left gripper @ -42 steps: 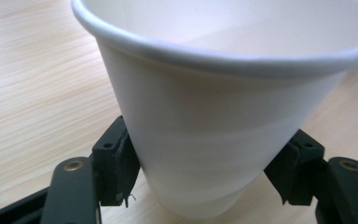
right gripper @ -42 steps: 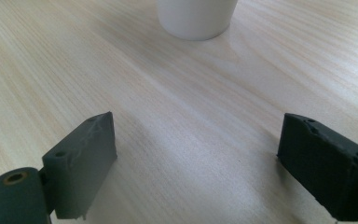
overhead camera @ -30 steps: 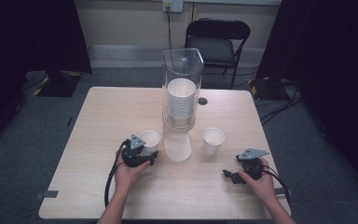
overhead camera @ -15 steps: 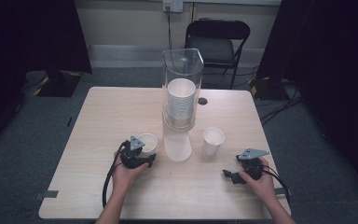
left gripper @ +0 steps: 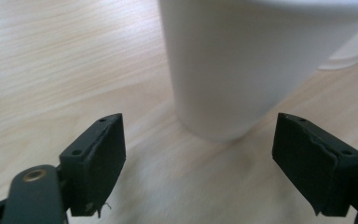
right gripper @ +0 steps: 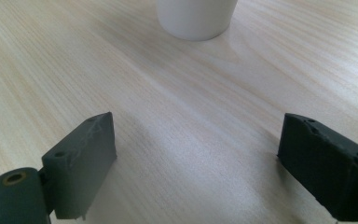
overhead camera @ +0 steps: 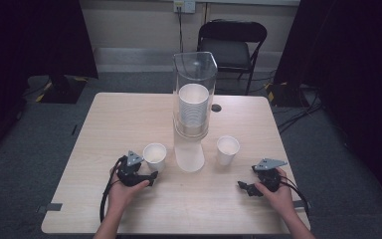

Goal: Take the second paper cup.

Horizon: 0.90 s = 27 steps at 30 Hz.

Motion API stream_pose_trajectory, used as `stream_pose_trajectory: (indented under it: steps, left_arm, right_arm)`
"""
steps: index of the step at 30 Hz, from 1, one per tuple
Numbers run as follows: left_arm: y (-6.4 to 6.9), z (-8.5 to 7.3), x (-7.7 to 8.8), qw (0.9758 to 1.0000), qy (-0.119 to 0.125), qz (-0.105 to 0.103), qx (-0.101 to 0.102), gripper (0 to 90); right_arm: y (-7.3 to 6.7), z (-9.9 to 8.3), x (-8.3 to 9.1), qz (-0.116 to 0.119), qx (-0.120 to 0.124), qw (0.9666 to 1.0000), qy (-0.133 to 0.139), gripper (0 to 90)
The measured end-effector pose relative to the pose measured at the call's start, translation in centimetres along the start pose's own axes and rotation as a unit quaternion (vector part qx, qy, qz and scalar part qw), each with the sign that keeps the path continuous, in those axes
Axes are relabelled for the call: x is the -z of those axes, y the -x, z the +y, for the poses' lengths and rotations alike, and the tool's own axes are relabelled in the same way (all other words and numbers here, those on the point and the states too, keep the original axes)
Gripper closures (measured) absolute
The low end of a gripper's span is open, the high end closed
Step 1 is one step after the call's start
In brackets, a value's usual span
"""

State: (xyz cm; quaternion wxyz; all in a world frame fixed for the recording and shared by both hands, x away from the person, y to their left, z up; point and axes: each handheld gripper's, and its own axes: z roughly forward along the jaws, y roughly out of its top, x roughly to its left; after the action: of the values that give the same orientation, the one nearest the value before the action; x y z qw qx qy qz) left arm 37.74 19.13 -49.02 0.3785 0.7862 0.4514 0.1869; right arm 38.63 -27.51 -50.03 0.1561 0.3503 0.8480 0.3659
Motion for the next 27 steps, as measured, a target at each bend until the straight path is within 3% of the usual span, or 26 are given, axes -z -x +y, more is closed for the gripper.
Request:
stream_pose_trajectory:
  steps: [11, 27]
  left_arm:
    - [-1.4, -1.7, 3.0, 0.9997, 0.003, -0.022, 0.001, 16.4]
    - [-3.2, -3.8, 5.2, 0.9998, -0.012, -0.016, 0.005, 16.4]
  right_arm:
    - [0.0, 0.0, 0.0, 0.0, 0.0, 1.0, 0.0, 10.6]
    - [0.0, 0.0, 0.0, 0.0, 0.0, 1.0, 0.0, 10.6]
